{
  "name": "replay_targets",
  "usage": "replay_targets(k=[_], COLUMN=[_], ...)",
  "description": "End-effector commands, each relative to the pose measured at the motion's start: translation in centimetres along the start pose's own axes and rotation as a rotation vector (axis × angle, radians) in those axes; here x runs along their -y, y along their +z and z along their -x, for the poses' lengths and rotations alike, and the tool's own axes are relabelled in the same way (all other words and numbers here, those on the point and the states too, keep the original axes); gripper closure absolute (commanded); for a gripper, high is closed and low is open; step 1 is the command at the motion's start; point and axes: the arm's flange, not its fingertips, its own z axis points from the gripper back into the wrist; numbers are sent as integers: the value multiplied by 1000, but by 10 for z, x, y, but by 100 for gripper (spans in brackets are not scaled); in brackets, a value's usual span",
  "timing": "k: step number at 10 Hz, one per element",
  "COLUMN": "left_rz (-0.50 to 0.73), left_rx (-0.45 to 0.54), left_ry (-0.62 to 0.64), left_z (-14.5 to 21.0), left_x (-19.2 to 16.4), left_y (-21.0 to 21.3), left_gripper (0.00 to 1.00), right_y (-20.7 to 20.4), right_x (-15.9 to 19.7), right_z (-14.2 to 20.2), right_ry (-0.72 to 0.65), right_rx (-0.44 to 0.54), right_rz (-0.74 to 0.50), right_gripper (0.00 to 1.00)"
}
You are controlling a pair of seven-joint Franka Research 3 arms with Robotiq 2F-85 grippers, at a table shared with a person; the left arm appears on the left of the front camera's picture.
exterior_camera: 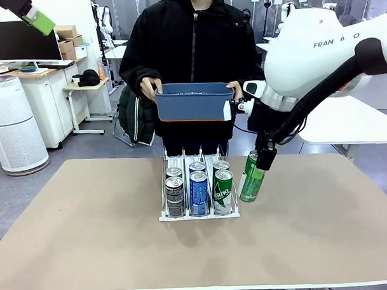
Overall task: Fill the beverage cans into the dispenser.
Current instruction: Place the picked Sprite in the line of the Automatic Can Dispenser with the same cans.
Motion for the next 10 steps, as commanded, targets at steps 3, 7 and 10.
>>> replay_targets(k=[3, 7, 10], left_rz=[1, 1, 1], left_rx=[6, 6, 6], left_ry=[11, 11, 11], left_z=[-1, -1, -1], left_x=[0, 0, 0], left_y=[0, 0, 0], left_gripper=[0, 0, 0], right_y=[-17, -39, -50], right_x=[-13, -14, -8], right_z=[-12, -26, -36], right_ry=[20, 36, 44], right_rx=[-13, -15, -16], right_rz=[47, 45, 36], right_gripper=[42, 42, 42])
